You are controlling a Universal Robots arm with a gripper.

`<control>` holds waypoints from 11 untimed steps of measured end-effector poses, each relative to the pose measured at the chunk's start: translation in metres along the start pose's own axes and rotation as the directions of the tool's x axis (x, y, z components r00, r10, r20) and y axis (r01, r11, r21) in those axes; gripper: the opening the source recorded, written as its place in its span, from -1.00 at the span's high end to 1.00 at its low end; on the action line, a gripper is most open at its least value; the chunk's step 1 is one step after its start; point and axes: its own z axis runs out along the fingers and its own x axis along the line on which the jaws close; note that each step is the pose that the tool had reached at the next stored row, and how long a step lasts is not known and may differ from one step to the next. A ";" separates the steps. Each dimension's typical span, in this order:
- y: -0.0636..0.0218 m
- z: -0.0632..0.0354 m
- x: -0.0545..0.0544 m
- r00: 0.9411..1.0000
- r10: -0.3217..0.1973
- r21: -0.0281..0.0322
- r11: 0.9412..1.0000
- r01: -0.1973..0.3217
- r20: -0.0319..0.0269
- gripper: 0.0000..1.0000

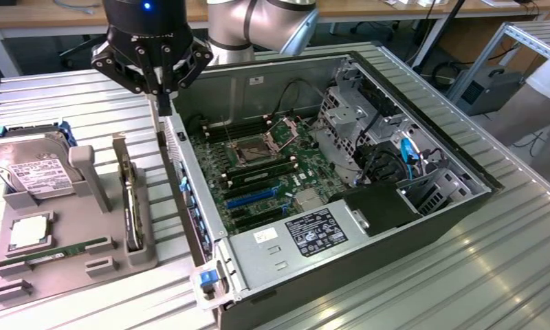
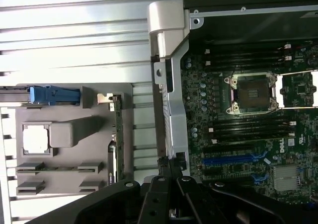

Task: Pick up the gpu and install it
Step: 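Reach for the gpu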

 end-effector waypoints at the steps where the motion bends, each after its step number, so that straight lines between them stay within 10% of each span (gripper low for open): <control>1: -0.0001 0.0000 0.001 1.000 0.000 0.000 1.000 0.000 0.000 0.79; 11: -0.0006 -0.0002 0.008 1.000 0.000 0.000 1.000 0.000 0.000 0.79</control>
